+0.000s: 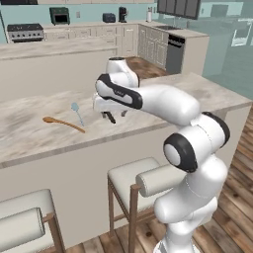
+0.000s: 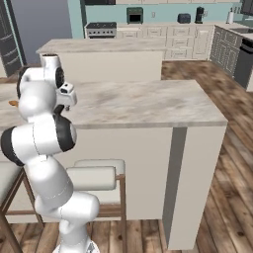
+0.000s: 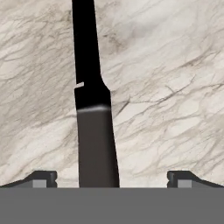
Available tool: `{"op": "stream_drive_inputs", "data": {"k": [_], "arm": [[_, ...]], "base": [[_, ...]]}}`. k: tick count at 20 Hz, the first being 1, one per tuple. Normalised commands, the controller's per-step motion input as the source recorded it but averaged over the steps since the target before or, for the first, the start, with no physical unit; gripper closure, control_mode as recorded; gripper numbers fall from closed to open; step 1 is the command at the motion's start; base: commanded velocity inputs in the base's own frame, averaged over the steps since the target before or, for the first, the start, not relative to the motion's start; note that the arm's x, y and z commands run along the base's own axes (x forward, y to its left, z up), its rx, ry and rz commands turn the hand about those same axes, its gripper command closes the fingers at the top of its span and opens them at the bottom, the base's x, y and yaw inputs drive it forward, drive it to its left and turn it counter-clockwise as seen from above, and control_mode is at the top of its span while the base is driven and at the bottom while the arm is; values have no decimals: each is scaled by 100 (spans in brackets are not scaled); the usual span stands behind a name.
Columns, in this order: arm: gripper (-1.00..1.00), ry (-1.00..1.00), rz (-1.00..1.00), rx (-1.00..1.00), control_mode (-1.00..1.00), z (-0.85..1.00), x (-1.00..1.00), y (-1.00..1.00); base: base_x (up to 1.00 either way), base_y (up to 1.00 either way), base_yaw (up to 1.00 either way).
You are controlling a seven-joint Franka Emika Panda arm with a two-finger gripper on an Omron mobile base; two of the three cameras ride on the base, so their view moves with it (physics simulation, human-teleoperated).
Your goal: Pick up the metallic utensils from the counter and place them in the open drawer. Make sure not to pick up any wooden utensils.
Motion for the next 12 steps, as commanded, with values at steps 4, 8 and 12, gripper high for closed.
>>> {"op": "stream_drive_inputs", "data": {"k": [4, 8, 12], "arm": [[-100, 0, -3, 0, -100, -20, 0, 22], [-100, 0, -3, 0, -100, -3, 0, 40], [-100, 0, -5, -2, -100, -1, 0, 37]], "base": [[0, 0, 0], [0, 0, 0], [0, 0, 0]]}}
